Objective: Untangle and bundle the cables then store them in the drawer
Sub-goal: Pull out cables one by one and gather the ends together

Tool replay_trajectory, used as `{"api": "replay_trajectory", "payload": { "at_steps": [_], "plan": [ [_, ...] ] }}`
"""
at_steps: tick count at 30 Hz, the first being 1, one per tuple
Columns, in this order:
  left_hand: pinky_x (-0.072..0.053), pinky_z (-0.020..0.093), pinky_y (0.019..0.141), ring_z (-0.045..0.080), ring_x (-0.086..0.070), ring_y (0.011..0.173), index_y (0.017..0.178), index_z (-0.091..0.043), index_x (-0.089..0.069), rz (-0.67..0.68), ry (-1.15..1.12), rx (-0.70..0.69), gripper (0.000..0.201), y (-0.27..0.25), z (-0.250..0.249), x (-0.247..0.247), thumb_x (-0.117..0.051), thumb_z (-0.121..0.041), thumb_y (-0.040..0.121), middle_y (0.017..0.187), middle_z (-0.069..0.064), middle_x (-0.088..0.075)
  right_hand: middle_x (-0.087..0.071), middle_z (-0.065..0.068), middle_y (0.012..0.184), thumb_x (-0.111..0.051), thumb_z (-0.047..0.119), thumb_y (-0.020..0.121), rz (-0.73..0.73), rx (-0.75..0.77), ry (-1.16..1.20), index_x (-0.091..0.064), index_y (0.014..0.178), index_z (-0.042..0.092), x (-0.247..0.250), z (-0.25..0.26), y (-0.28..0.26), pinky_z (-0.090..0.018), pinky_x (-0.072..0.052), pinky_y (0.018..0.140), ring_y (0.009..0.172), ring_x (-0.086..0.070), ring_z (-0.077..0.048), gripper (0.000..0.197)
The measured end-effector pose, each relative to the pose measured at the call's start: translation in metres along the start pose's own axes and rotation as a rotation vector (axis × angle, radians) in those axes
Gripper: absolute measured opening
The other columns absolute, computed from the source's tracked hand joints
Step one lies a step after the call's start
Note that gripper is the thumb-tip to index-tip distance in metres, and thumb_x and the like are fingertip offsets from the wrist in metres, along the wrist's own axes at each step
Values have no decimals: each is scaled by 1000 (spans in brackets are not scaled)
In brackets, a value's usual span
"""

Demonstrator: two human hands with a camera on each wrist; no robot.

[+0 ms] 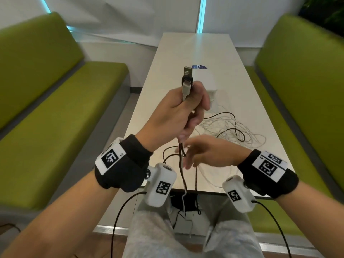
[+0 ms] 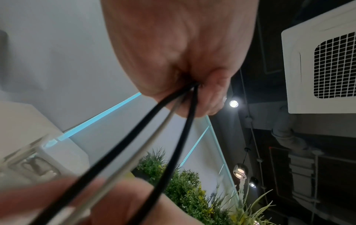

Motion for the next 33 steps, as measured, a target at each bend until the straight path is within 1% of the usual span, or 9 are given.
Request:
{"api": "replay_trajectory", "payload": {
  "at_steps": [3, 7, 11, 17, 21, 25, 27, 31, 33],
  "plan": [
    [-28, 17, 32, 13, -25, 28, 79, -8, -48, 38, -22, -29, 38, 1, -9, -7, -25, -23, 105, 48, 0, -36, -68, -3, 89, -61, 2, 91, 41, 88, 59, -56, 115, 38, -5, 23, -1, -44, -56, 77, 81, -70, -27, 44],
    [-29, 16, 33, 13, -25, 27, 78, -10, -47, 55, -38, -35, 38, -1, -12, -8, -25, -25, 105, 49, 1, -36, -66, -2, 81, -65, 4, 88, 113, 88, 89, -65, 97, 10, -26, 26, -1, -43, -55, 78, 77, -70, -33, 10],
    [-29, 15, 33, 12, -26, 27, 77, -11, -47, 87, -49, -40, 39, -6, -13, -9, -24, -26, 104, 48, 1, -36, -71, -9, 78, -71, 11, 85, 5, 77, 114, -63, 94, -3, -23, 16, 2, -34, -57, 74, 75, -70, -26, 20],
    [-26, 13, 33, 13, -22, 26, 75, -11, -44, 52, -115, -141, 39, -3, -38, -2, -21, -24, 104, 47, 2, -35, -69, 2, 86, -55, 55, 89, 256, -116, -582, -65, 93, 15, -66, -28, -4, -37, -53, 79, 80, -64, -17, 41],
    [-26, 13, 34, 13, -23, 26, 75, -10, -44, 30, -73, -148, 41, 2, -40, 5, -20, -23, 105, 47, 2, -35, -59, 15, 92, -52, 42, 94, 493, -189, -602, -65, 108, 28, -108, -45, -22, -32, -47, 84, 86, -54, -11, 24],
    [-25, 13, 34, 13, -23, 27, 72, -13, -46, 38, -28, -55, 42, 2, -19, -3, -24, -26, 106, 47, 1, -35, -67, 9, 95, -55, 18, 95, 729, -242, -308, -44, 140, 31, -130, -32, -38, -16, -48, 70, 82, -64, -18, 48],
    [-25, 14, 33, 14, -22, 28, 72, -15, -47, 48, -25, -31, 42, 3, -12, -6, -25, -26, 106, 48, 1, -36, -69, 4, 89, -52, 7, 91, 638, -255, -224, -44, 139, 28, -118, -31, -31, -22, -52, 70, 80, -67, -24, 53],
    [-24, 15, 33, 14, -23, 28, 74, -12, -46, 50, -7, -16, 40, 6, -6, -8, -26, -25, 106, 48, 2, -36, -73, 0, 98, -52, 20, 92, 210, -157, -605, -53, 129, 33, -52, -32, 2, -22, -45, 78, 79, -63, -10, 38],
    [-24, 16, 33, 15, -22, 29, 74, -11, -46, 45, 9, -2, 40, 7, -2, -10, -26, -24, 106, 48, 0, -36, -68, 3, 112, -57, 27, 94, 98, -133, -663, -52, 132, 28, -32, -25, 9, -21, -38, 81, 93, -59, -11, 39]
  ]
}}
Point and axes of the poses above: each hand's wrist, its own y-axis towards the middle knuckle, its own x-axis out of the back of the hand, z = x × y, the point moved 9 cm from there along y, towards the middle knuckle
